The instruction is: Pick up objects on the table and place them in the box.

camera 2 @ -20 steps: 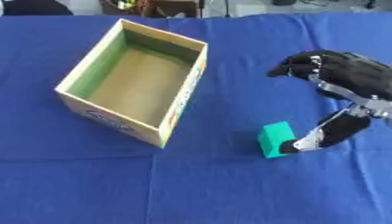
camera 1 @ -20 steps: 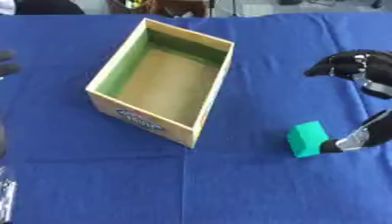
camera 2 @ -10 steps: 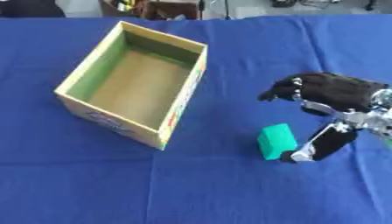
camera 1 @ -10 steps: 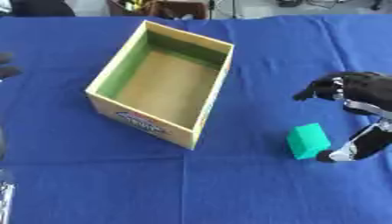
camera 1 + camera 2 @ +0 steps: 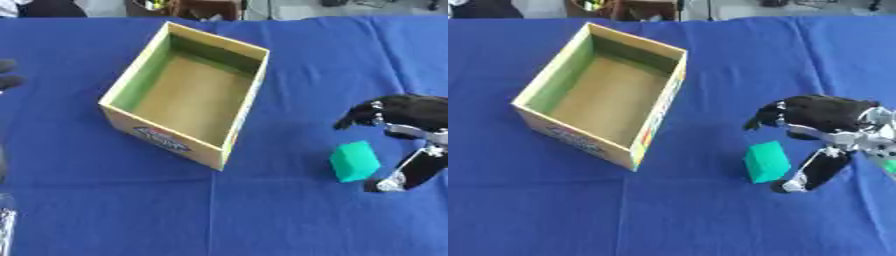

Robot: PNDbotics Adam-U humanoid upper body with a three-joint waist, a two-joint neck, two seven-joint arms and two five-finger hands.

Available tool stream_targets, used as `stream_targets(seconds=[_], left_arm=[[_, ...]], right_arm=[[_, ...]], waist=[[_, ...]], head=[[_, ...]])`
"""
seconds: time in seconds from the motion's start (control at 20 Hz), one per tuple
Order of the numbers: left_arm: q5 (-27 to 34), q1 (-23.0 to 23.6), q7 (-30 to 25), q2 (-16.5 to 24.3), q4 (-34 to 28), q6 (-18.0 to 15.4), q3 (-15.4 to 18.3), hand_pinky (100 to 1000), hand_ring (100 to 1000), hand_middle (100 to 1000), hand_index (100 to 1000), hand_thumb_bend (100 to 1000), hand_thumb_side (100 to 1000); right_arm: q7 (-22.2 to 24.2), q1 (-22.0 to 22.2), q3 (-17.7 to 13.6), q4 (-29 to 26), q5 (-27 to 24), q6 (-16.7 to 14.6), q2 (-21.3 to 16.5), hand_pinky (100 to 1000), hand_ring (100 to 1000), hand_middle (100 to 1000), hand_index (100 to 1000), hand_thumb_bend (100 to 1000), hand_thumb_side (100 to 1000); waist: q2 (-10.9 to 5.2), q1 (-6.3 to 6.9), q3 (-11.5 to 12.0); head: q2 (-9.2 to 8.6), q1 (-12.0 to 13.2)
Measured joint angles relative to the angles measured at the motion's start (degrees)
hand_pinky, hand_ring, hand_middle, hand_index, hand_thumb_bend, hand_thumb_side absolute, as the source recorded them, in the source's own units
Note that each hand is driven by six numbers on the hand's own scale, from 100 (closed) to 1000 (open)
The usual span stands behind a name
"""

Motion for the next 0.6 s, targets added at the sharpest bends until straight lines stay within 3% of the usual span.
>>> stream_targets(seconds=[0.6], left_arm=[[0.0, -0.1, -0.2, 0.0, 0.0, -0.1, 0.0, 674, 690, 707, 846, 100, 1000]], right_arm=[[8.1, -1.2, 0.1, 2.3, 0.3, 1.7, 1.3, 850, 846, 741, 885, 436, 342]], waist=[[0.66, 0.01, 0.7]], head=[[-0.52, -0.3]])
